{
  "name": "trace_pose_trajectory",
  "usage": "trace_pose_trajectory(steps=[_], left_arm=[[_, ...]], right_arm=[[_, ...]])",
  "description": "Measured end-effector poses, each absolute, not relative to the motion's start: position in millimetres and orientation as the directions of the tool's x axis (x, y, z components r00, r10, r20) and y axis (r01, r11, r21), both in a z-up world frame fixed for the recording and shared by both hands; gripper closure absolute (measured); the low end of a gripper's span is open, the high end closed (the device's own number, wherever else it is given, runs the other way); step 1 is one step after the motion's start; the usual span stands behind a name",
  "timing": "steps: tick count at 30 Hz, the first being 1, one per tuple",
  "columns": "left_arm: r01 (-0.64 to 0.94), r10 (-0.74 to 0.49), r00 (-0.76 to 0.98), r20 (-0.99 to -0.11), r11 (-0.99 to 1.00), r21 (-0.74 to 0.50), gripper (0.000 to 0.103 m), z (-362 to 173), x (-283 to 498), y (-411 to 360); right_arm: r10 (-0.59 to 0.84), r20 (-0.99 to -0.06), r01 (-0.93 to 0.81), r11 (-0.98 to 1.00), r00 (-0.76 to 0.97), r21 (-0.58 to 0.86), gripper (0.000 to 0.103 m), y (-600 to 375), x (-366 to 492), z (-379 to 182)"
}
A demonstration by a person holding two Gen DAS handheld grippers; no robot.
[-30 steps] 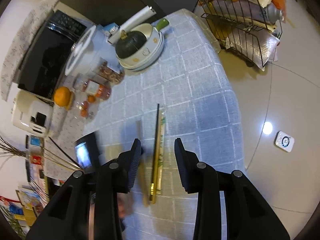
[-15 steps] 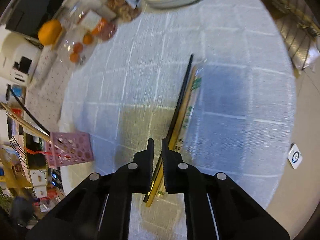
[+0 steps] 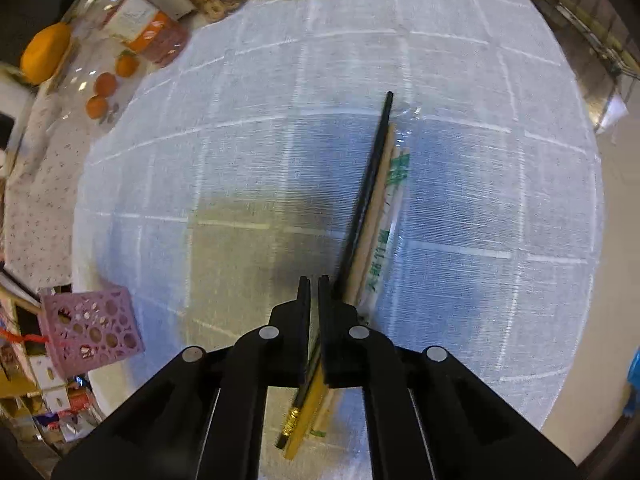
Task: Organize utensils
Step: 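Grasp a wooden chopstick with the left gripper while the right grasps a black chopstick, then lower both chopsticks into the pink holder and open both grippers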
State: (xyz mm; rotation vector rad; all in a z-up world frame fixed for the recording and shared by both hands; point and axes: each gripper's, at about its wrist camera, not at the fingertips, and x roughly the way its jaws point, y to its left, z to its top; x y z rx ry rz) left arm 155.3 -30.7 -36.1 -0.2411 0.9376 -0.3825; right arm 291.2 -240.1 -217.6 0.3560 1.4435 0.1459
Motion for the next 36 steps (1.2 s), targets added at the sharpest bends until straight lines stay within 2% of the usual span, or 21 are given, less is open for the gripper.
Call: trace_pose_trajectory(steps=[8, 10, 15, 16, 19, 22, 29, 36], left_arm=[[0.214, -0.419, 0.542, -0.729, 0.907, -0.363, 0.095, -33.5, 154.2, -25.0], [0.216, -0.422, 0.54, -0.728, 0.906, -0.364, 0.095, -33.9, 155.0, -25.7], [0.22, -0.421, 0.536, -0.732, 0.907, -0.36, 0.095, -34.5, 155.1, -28.8], [0.222, -0.419, 0.539, -0.731, 0.907, -0.356, 0.095, -33.8, 154.7, -28.8], [0.22, -0.411, 0.552, -0.725, 0.911, -0.349, 0.095, -31.3, 154.3, -25.1], [0.209, -0.411, 0.564, -0.716, 0.91, -0.358, 0.095, -27.7, 153.8, -18.7], [0.183, -0.391, 0.628, -0.672, 0.914, -0.361, 0.095, -13.4, 156.6, 5.6], [0.094, -0.297, 0.772, -0.562, 0.927, -0.362, 0.095, 11.7, 161.2, 58.4]], right_arm=[[0.325, -0.929, 0.138, 0.926, 0.174, 0.35, 0.092, -258.4, 295.8, -200.2], [0.31, -0.938, 0.145, 0.932, 0.152, 0.332, 0.088, -261.0, 295.6, -206.6], [0.297, -0.946, 0.134, 0.94, 0.127, 0.313, 0.089, -255.4, 295.9, -219.0], [0.293, -0.947, 0.13, 0.942, 0.131, 0.31, 0.093, -255.4, 296.7, -218.7], [0.291, -0.945, 0.122, 0.943, 0.147, 0.309, 0.096, -250.9, 296.5, -215.9], [0.291, -0.933, 0.086, 0.945, 0.213, 0.314, 0.097, -245.1, 295.3, -190.8], [0.344, -0.853, -0.068, 0.936, 0.394, 0.346, 0.097, -225.1, 278.3, -129.6], [0.417, -0.692, -0.242, 0.908, 0.589, 0.342, 0.097, -197.5, 249.1, -67.4]])
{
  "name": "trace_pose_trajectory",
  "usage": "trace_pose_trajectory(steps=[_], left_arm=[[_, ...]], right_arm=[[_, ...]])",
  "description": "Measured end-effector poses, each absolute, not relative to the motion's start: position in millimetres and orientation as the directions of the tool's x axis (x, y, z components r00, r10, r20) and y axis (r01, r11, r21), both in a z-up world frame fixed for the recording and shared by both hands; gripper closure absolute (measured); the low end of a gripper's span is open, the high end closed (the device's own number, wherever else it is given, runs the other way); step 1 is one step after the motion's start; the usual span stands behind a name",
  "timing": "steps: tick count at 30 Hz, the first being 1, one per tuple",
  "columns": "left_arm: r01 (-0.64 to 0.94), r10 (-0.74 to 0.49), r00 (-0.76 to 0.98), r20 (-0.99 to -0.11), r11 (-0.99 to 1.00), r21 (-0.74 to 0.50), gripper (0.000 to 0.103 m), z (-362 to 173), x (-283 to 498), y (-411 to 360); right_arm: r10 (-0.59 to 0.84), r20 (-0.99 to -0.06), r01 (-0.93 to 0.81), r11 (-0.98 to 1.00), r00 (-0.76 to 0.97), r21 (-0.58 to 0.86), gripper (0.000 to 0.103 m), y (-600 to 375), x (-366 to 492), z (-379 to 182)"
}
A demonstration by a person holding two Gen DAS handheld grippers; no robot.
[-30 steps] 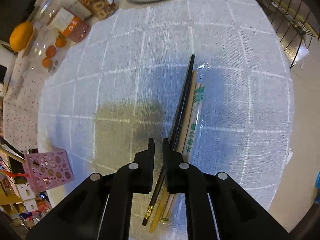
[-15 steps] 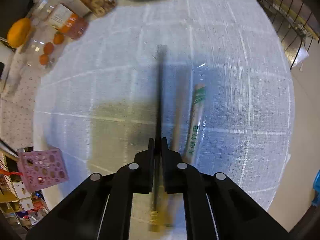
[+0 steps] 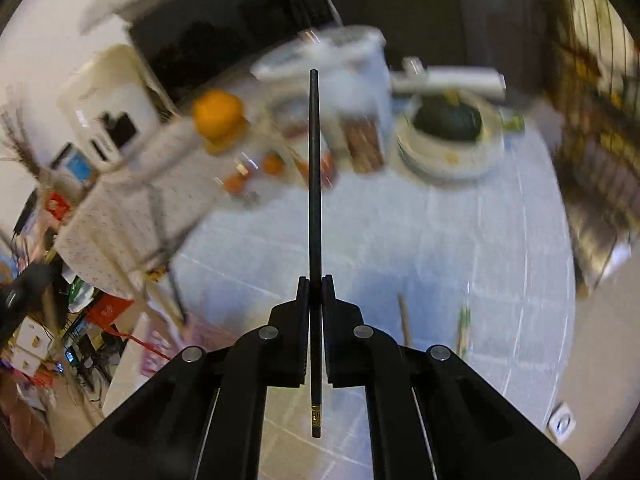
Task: Organize utensils
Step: 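Lower both chopsticks into the pink holder and open both grippers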
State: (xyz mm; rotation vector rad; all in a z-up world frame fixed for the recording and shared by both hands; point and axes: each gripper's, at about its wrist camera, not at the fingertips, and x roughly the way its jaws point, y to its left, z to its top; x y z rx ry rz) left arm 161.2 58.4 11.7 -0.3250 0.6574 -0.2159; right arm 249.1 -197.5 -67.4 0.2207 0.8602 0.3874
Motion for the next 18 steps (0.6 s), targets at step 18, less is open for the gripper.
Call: trace_pose_trajectory(steps=[18], left_arm=[[0.019, -0.075, 0.961, -0.267, 0.978, -0.209, 0.095, -19.5, 169.2, 60.3]], right_arm=[[0.541, -0.413, -0.419, 0.836, 0.732, 0.353, 0.097, -171.4, 194.7, -11.8]])
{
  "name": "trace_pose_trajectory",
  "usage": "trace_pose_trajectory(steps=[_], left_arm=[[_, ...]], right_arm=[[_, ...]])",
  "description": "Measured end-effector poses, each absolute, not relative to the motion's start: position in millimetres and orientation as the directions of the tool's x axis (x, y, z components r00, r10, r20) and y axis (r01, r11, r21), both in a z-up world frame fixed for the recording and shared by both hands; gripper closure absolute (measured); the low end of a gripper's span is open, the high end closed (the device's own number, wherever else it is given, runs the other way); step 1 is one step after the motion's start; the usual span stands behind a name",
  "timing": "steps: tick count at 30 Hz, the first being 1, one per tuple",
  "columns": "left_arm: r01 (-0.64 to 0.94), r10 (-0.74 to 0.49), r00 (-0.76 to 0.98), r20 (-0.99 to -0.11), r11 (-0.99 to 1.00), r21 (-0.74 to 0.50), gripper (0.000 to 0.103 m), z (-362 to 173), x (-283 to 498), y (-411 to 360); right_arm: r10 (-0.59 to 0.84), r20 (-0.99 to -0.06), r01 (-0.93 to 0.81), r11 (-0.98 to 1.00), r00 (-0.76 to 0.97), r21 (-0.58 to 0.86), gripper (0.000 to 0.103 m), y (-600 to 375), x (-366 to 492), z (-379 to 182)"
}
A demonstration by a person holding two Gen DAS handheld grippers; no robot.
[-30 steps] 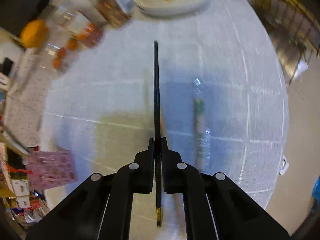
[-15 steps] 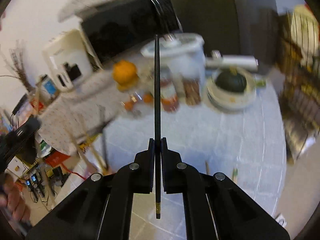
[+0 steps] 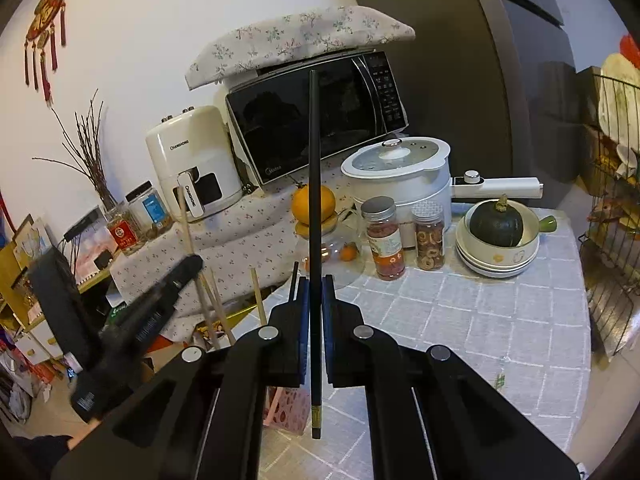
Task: Organize utensils
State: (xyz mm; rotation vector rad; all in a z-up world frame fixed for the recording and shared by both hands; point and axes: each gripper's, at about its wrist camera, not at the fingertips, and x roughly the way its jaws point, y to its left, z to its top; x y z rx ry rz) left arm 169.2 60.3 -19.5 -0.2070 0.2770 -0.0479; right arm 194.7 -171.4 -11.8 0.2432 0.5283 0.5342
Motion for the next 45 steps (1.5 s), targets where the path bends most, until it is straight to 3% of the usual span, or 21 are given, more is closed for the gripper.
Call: trace_pose_trajectory(steps=[13, 14, 15, 17, 23, 27, 35, 45], left_arm=[[-0.042, -0.024, 0.927, -0.375, 0.985, -0.168, 0.093, -46.3, 171.0, 61.2], [-0.043, -0.026, 0.922, -0.387, 0.985, -0.168, 0.086, -47.2, 170.6, 61.1], [-0.046, -0.029, 0.91, -0.413, 0.984, -0.171, 0.068, -48.2, 170.8, 61.5], [-0.057, -0.047, 0.892, -0.45, 0.975, -0.214, 0.055, -47.3, 170.1, 67.7], [-0.111, -0.088, 0.882, -0.463, 0.917, -0.384, 0.049, -10.1, 154.3, 96.7], [-0.173, -0.061, 0.849, -0.525, 0.907, -0.384, 0.04, 8.1, 143.4, 108.7], [-0.226, -0.075, 0.788, -0.611, 0.888, -0.401, 0.036, 6.2, 138.5, 126.6], [-0.226, -0.111, 0.747, -0.655, 0.885, -0.408, 0.033, -1.7, 141.5, 134.0]], right_arm=[[0.582, -0.369, -0.47, 0.809, 0.725, 0.352, 0.097, -153.0, 185.3, -13.6], [0.582, -0.366, -0.472, 0.809, 0.726, 0.351, 0.097, -151.7, 185.0, -13.9], [0.583, -0.364, -0.473, 0.808, 0.726, 0.351, 0.097, -150.8, 185.1, -14.9], [0.583, -0.364, -0.472, 0.808, 0.726, 0.352, 0.097, -148.1, 185.8, -17.3], [0.585, -0.337, -0.473, 0.804, 0.738, 0.359, 0.097, -138.2, 184.6, -17.7], [0.585, -0.3, -0.478, 0.801, 0.753, 0.361, 0.097, -127.2, 181.3, -16.9], [0.56, -0.305, -0.469, 0.822, 0.771, 0.323, 0.097, -97.5, 185.0, -37.2], [0.543, -0.399, -0.461, 0.839, 0.738, 0.289, 0.091, -83.0, 193.2, -65.6]])
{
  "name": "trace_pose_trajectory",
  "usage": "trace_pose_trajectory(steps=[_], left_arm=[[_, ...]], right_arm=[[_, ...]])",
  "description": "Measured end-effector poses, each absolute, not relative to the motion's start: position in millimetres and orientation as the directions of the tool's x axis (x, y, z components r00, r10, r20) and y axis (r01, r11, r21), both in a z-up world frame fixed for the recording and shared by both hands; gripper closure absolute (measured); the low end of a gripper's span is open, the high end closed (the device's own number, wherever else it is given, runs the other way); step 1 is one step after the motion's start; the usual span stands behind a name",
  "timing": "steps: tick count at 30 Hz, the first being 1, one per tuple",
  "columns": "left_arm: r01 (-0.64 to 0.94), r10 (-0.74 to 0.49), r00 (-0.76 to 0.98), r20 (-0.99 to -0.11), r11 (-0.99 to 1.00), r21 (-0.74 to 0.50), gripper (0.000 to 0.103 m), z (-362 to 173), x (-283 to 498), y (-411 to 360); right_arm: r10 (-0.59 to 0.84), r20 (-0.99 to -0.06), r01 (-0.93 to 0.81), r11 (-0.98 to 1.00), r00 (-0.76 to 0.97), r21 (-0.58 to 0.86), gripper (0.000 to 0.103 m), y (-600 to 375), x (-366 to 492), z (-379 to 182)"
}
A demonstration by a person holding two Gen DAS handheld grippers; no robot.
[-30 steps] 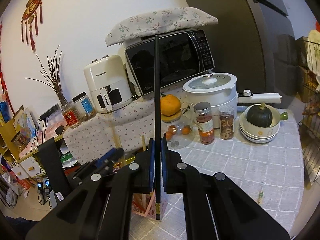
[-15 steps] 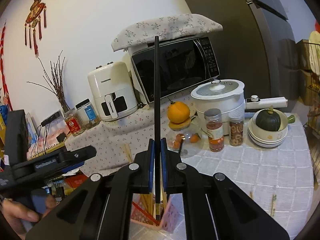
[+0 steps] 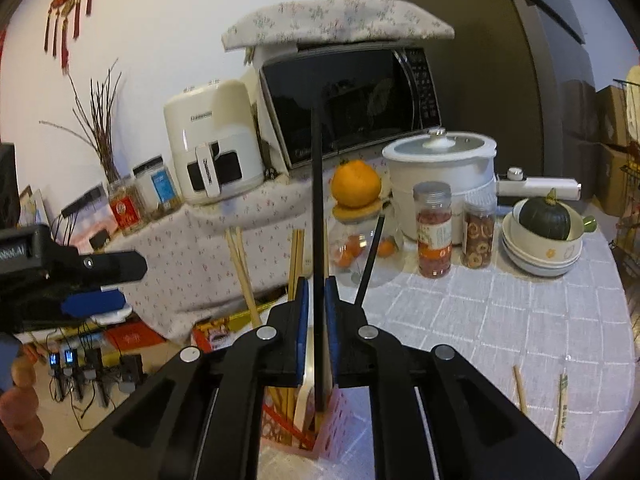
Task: Organize utensils
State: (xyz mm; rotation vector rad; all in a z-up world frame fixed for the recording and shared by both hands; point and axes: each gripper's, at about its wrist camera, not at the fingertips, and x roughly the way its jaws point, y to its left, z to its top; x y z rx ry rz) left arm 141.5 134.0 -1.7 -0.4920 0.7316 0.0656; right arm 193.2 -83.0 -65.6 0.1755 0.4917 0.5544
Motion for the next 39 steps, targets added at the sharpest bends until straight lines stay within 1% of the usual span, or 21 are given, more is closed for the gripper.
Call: trace_pose_trajectory(steps=[1, 3, 9, 11, 13, 14, 16, 18, 22, 25, 29, 31, 34, 35, 37, 39], left_arm=[[-0.225, -0.112, 0.744, -0.659, 0.886, -0.405, 0.032, -2.1, 142.0, 133.2], [-0.221, -0.119, 0.74, -0.662, 0.886, -0.407, 0.031, -2.1, 142.3, 132.0], [-0.195, -0.133, 0.738, -0.661, 0.896, -0.399, 0.031, 0.9, 142.2, 120.8], [-0.179, -0.144, 0.741, -0.656, 0.899, -0.399, 0.031, 3.7, 142.0, 114.7], [-0.166, -0.145, 0.745, -0.651, 0.905, -0.391, 0.031, 6.6, 141.5, 108.6], [-0.154, -0.149, 0.747, -0.648, 0.91, -0.386, 0.031, 9.0, 141.3, 103.2], [-0.122, -0.169, 0.748, -0.642, 0.916, -0.383, 0.031, 12.7, 140.7, 91.5], [-0.084, -0.188, 0.745, -0.64, 0.926, -0.369, 0.031, 15.2, 138.7, 74.4], [-0.01, -0.22, 0.727, -0.65, 0.943, -0.331, 0.031, 13.7, 135.0, 36.6], [0.059, -0.246, 0.691, -0.68, 0.956, -0.286, 0.031, 1.4, 133.8, -6.6], [0.141, -0.289, 0.581, -0.761, 0.956, -0.256, 0.031, -32.1, 139.7, -61.9], [0.153, -0.311, 0.518, -0.797, 0.95, -0.271, 0.031, -52.5, 147.9, -83.1], [0.132, -0.303, 0.45, -0.84, 0.953, -0.273, 0.031, -79.2, 165.3, -102.9], [0.128, -0.301, 0.434, -0.849, 0.954, -0.273, 0.031, -86.1, 170.0, -107.6], [0.126, -0.277, 0.401, -0.873, 0.961, -0.247, 0.031, -105.2, 184.0, -120.9], [0.123, -0.242, 0.385, -0.891, 0.97, -0.21, 0.031, -119.7, 196.5, -130.5]], right_arm=[[0.543, -0.401, -0.459, 0.839, 0.738, 0.292, 0.088, -84.3, 193.1, -66.0], [0.537, -0.407, -0.448, 0.843, 0.739, 0.299, 0.086, -89.2, 193.7, -63.6], [0.518, -0.42, -0.409, 0.852, 0.745, 0.325, 0.086, -112.5, 193.7, -49.7], [0.507, -0.442, -0.392, 0.859, 0.74, 0.33, 0.086, -125.4, 193.5, -41.4], [0.495, -0.472, -0.379, 0.867, 0.729, 0.325, 0.075, -141.0, 194.1, -32.2], [0.485, -0.483, -0.37, 0.873, 0.729, 0.319, 0.072, -148.6, 194.0, -28.1], [0.452, -0.505, -0.332, 0.89, 0.735, 0.312, 0.072, -172.3, 194.4, -18.7], [0.433, -0.549, -0.282, 0.897, 0.715, 0.341, 0.072, -204.4, 198.5, -12.8], [0.348, -0.698, -0.143, 0.931, 0.625, 0.337, 0.072, -255.7, 210.7, -27.0], [0.294, -0.792, -0.062, 0.949, 0.535, 0.31, 0.072, -276.1, 218.2, -52.6], [0.26, -0.857, -0.003, 0.957, 0.446, 0.289, 0.072, -290.6, 222.0, -80.5], [0.252, -0.861, 0.02, 0.957, 0.441, 0.29, 0.072, -297.8, 221.7, -84.1], [0.268, -0.854, 0.033, 0.948, 0.447, 0.315, 0.071, -306.6, 217.4, -82.1], [0.274, -0.851, 0.031, 0.947, 0.447, 0.321, 0.07, -307.9, 217.8, -81.3], [0.278, -0.846, 0.026, 0.945, 0.455, 0.325, 0.063, -310.2, 216.1, -77.0], [0.279, -0.841, 0.016, 0.946, 0.463, 0.323, 0.063, -310.9, 215.1, -72.5]])
